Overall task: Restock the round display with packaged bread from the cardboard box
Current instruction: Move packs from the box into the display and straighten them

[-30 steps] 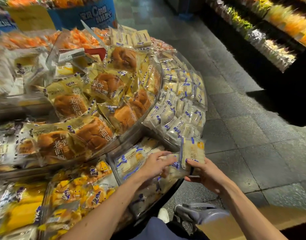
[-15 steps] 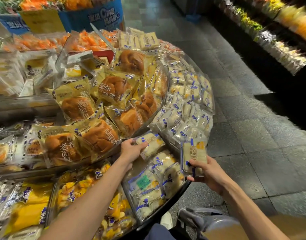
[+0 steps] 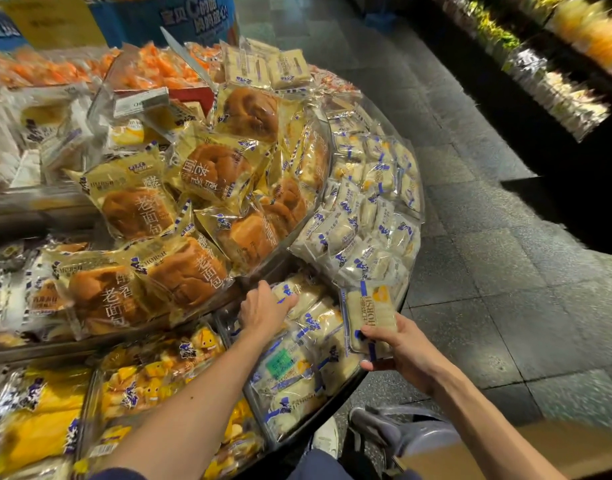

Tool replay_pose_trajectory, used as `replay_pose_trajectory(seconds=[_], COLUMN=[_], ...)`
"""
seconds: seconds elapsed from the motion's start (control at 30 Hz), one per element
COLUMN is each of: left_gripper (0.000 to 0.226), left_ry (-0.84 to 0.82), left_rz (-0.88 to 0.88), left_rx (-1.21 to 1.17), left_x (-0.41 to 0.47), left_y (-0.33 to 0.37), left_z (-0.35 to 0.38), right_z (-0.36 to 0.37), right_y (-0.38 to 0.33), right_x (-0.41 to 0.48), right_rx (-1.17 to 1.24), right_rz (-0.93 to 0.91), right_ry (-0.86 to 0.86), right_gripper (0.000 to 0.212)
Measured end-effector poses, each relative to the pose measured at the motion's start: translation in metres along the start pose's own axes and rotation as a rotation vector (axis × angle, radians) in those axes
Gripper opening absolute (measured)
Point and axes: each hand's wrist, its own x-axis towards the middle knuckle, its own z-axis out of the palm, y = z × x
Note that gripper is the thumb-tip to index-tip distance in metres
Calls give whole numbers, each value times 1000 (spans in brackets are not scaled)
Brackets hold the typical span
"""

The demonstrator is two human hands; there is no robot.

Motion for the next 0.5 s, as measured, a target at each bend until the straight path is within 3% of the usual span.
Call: replay_pose_trajectory(seconds=[0.1,0.2,0.27,0.33,0.5], left_gripper=[73,60,47,40,27], left_ry=[40,62,-49,-264,-536], left_rz=[132,212,220,179,125], left_rx=[272,360,82,-273,-420], left_x=[-15,-25,-35,-49,-102], left_y=[-5,-2,2,4,-15], left_z=[-15,-33,-47,-57,-40], right_z=[7,13,20,30,64], right_y=[-1,-4,-5,-2,22], right_x=[5,7,6,4,4], right_rx=[-8,-39,-97,-174,-103], right_rz=[9,7,32,60,95], right_ry=[-16,-56,-113,-188,-220], right_gripper=[31,32,30,31,30])
